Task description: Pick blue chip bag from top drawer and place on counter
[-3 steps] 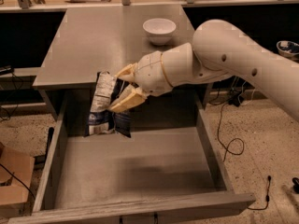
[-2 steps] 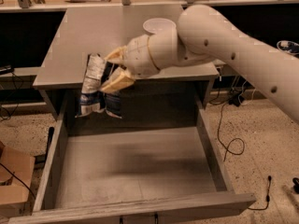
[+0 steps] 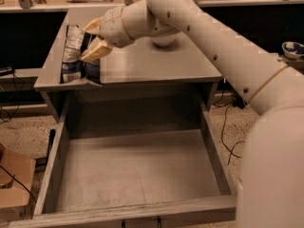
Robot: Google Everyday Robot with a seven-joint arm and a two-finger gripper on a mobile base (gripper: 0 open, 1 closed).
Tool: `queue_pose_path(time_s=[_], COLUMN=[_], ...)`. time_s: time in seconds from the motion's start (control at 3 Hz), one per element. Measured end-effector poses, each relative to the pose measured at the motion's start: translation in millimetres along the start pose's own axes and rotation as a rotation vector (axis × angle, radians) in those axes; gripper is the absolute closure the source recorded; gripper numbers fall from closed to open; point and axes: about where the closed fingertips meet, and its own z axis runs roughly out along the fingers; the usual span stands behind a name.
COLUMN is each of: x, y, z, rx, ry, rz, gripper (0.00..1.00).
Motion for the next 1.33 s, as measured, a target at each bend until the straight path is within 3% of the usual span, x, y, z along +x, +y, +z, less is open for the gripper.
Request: queue_pose_path(time_s=[0.33,0.67,1.0,1.33], x=[19,30,21,21], y=[-54,-97,-116,-116], z=[27,18,3,3], rx=[0.009,0.07,0.114,0.114], ry=[-0.001,0.022,0.016,0.016], rz=[0.003,0.009,-0.011,-0.011], gripper=[0.97,0.73,0.5,0.27])
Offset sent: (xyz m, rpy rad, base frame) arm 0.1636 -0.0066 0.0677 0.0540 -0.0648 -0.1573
